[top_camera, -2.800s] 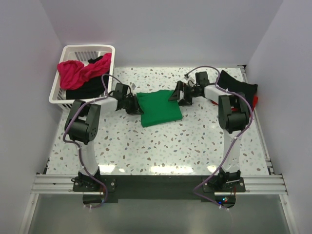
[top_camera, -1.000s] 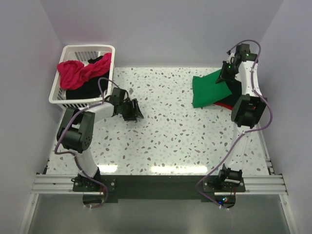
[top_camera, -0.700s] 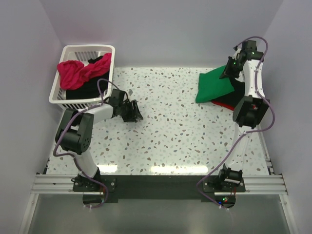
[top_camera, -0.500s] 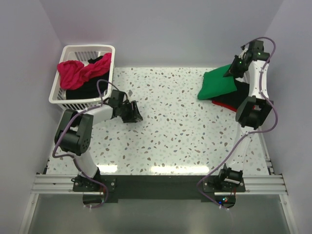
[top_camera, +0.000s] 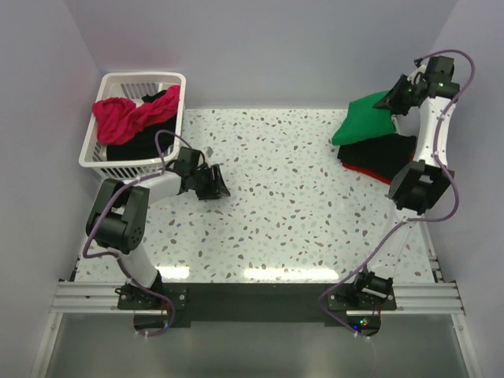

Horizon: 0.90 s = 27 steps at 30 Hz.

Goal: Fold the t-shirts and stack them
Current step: Neatly place the folded tshirt to the corner

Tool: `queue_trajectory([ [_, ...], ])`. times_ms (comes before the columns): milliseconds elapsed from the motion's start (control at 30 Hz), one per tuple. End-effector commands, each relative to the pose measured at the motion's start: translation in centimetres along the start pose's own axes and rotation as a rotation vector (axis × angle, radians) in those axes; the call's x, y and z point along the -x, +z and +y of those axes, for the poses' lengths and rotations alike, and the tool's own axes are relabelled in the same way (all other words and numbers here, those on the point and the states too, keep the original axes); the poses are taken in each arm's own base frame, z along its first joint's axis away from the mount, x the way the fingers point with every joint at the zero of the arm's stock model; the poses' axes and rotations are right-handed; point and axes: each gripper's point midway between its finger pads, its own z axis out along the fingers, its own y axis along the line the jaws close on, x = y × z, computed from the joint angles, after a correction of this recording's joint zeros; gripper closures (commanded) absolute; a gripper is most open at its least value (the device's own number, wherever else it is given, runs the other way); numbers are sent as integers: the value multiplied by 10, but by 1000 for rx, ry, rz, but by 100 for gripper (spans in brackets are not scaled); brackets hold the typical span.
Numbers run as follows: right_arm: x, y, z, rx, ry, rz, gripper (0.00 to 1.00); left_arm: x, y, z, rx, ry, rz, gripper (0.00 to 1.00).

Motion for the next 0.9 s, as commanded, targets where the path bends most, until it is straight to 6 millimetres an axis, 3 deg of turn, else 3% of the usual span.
queue_trajectory([
  [0, 29, -43, 24, 74, -33, -115, 100, 2, -6, 1, 7, -1, -23, 44],
  [300, 0, -15, -48, -106, -23, 0, 100, 6, -9, -3, 1, 6, -29, 44],
  [667, -15, -15, -114, -384, -34, 46, 99, 17, -24, -15, -17, 27, -66, 44],
  [733, -20, -15, -124, -424, -35, 55, 94, 21, -30, -20, -23, 35, -85, 43],
  [800, -21, -18, -137, -494, -42, 63, 80, 25, -34, -24, -27, 36, -98, 43],
  [833, -22, -20, -143, -527, -42, 64, 57, 27, -38, -28, -31, 42, -109, 43],
  [867, -21, -24, -151, -583, -43, 61, 48, 29, -41, -31, -36, 45, -116, 43],
])
